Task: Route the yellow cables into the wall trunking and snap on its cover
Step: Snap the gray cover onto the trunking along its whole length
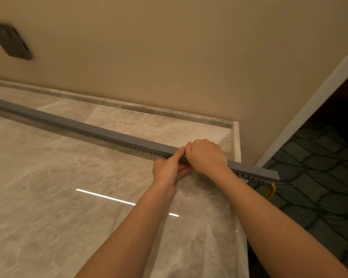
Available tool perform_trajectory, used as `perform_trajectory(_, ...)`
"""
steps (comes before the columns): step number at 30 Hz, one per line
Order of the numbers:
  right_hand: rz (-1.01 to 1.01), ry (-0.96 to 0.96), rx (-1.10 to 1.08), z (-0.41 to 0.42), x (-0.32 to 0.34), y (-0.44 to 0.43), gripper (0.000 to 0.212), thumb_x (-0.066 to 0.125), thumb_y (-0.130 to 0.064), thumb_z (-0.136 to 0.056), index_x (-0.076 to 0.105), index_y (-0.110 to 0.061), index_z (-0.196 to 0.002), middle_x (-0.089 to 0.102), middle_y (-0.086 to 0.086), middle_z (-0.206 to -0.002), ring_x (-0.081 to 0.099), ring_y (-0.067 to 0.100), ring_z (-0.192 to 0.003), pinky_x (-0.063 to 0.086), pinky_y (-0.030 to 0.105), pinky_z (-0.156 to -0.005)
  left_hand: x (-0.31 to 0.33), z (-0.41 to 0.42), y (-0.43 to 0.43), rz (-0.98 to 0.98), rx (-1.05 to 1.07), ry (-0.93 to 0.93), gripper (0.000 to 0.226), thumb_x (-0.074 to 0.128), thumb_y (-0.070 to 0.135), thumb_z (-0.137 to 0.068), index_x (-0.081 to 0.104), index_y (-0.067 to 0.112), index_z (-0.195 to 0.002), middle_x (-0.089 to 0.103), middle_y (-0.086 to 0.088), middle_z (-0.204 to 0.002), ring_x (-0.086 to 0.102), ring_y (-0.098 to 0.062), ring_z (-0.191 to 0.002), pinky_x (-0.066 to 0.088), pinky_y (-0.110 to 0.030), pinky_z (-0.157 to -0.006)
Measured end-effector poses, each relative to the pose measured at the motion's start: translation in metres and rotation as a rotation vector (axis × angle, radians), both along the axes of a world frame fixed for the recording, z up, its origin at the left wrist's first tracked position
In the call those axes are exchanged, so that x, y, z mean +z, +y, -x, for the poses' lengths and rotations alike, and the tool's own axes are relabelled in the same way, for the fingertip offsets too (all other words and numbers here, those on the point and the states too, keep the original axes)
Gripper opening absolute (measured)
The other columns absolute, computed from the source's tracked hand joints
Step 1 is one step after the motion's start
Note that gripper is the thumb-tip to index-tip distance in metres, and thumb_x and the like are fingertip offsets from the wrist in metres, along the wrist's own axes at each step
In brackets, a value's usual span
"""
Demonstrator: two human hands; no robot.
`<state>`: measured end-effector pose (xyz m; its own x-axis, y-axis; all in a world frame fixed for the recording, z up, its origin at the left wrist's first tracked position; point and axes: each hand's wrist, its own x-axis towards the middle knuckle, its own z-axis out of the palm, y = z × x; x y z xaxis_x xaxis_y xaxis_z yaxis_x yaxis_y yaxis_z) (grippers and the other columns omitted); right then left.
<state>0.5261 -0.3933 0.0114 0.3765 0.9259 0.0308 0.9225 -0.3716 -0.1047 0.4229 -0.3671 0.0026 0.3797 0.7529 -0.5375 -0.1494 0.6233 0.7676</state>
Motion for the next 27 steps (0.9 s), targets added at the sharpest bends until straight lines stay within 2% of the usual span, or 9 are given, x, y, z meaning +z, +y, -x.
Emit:
perform_trajectory(4, -0.140, 0.110, -0.196, 0.001, 0.000, -0.001, 0.046, 0.035, -0.033, -0.092, 0.046, -0.014, -0.052, 0.047, 0.002, -0.052, 0.048, 0.022, -0.050, 0.035, 0.029, -0.048, -0.004, -0.003, 0.004, 0.000, 0.001, 0.024, 0.033, 0.071, 0.018, -0.082, 0.064, -0.008, -0.100, 0.070, -0.026, -0.090, 0.072, -0.030, -0.074, 0.060, -0.030, -0.060)
perform_trajectory(6, -0.206, 0.107, -0.210, 0.001, 0.000, -0.004, 0.043, 0.037, -0.032, -0.092, 0.052, -0.012, -0.056, 0.053, 0.003, -0.056, 0.053, 0.023, -0.053, 0.039, 0.030, -0.050, -0.005, -0.005, 0.004, 0.010, 0.016, 0.035, 0.032, 0.072, 0.017, -0.081, 0.063, -0.008, -0.099, 0.071, -0.025, -0.087, 0.073, -0.029, -0.073, 0.061, -0.033, -0.064)
perform_trajectory(8, -0.293, 0.122, -0.218, 0.000, 0.002, -0.007, 0.039, 0.039, -0.030, -0.093, 0.049, -0.014, -0.059, 0.053, 0.002, -0.058, 0.052, 0.023, -0.055, 0.035, 0.030, -0.051, -0.006, -0.006, 0.006, 0.014, 0.017, 0.047, 0.029, 0.072, 0.018, -0.080, 0.063, -0.005, -0.095, 0.071, -0.023, -0.086, 0.073, -0.027, -0.071, 0.061, -0.036, -0.068)
perform_trajectory(12, -0.470, 0.229, -0.291, -0.010, 0.003, -0.022, 0.030, 0.043, -0.026, -0.094, 0.059, -0.008, -0.075, 0.063, 0.005, -0.072, 0.055, 0.023, -0.066, 0.044, 0.036, -0.059, -0.007, -0.007, 0.007, 0.007, -0.005, 0.078, 0.020, 0.072, 0.022, -0.081, 0.061, 0.006, -0.084, 0.071, -0.016, -0.086, 0.072, -0.021, -0.065, 0.060, -0.028, -0.061)
perform_trajectory(14, -0.509, 0.265, -0.337, -0.019, 0.002, -0.036, 0.021, 0.047, -0.021, -0.093, 0.062, -0.010, -0.084, 0.063, 0.004, -0.079, 0.055, 0.020, -0.071, 0.046, 0.033, -0.063, -0.007, -0.007, 0.007, 0.017, 0.001, 0.075, 0.020, 0.072, 0.023, -0.081, 0.059, 0.008, -0.086, 0.070, -0.014, -0.088, 0.072, -0.020, -0.065, 0.060, -0.028, -0.062)
perform_trajectory(18, -0.400, 0.227, -0.492, -0.040, 0.003, -0.069, 0.016, 0.050, -0.022, -0.092, 0.063, -0.013, -0.093, 0.063, 0.002, -0.086, 0.056, 0.019, -0.078, 0.048, 0.032, -0.068, -0.008, -0.006, 0.008, 0.051, -0.009, 0.038, 0.029, 0.072, 0.022, -0.081, 0.058, 0.002, -0.097, 0.069, -0.015, -0.094, 0.072, -0.023, -0.071, 0.060, -0.029, -0.062)
perform_trajectory(22, -0.147, 0.226, -0.575, -0.067, 0.010, -0.092, 0.042, 0.037, -0.036, -0.097, 0.062, -0.009, -0.079, 0.066, 0.012, -0.085, 0.055, 0.023, -0.070, 0.041, 0.032, -0.062, -0.009, -0.004, 0.007, 0.052, -0.017, 0.021, 0.032, 0.072, 0.022, -0.081, 0.058, 0.000, -0.100, 0.070, -0.016, -0.095, 0.072, -0.023, -0.073, 0.061, -0.028, -0.061)
perform_trajectory(25, 0.006, 0.224, -0.585, -0.080, 0.011, -0.100, 0.060, 0.023, -0.043, -0.100, 0.065, -0.003, -0.086, 0.065, 0.018, -0.095, 0.053, 0.026, -0.076, 0.040, 0.032, -0.071, -0.009, -0.003, 0.008, 0.043, -0.024, 0.026, 0.029, 0.073, 0.023, -0.081, 0.058, 0.002, -0.095, 0.070, -0.015, -0.094, 0.072, -0.022, -0.071, 0.060, -0.028, -0.062)
perform_trajectory(27, 0.127, 0.221, -0.569, -0.084, 0.008, -0.101, 0.063, 0.016, -0.045, -0.100, 0.062, -0.002, -0.093, 0.063, 0.020, -0.103, 0.052, 0.027, -0.081, 0.038, 0.033, -0.075, -0.008, -0.003, 0.008, 0.041, -0.023, 0.030, 0.025, 0.073, 0.023, -0.081, 0.058, 0.005, -0.090, 0.070, -0.015, -0.092, 0.072, -0.021, -0.068, 0.060, -0.027, -0.061)
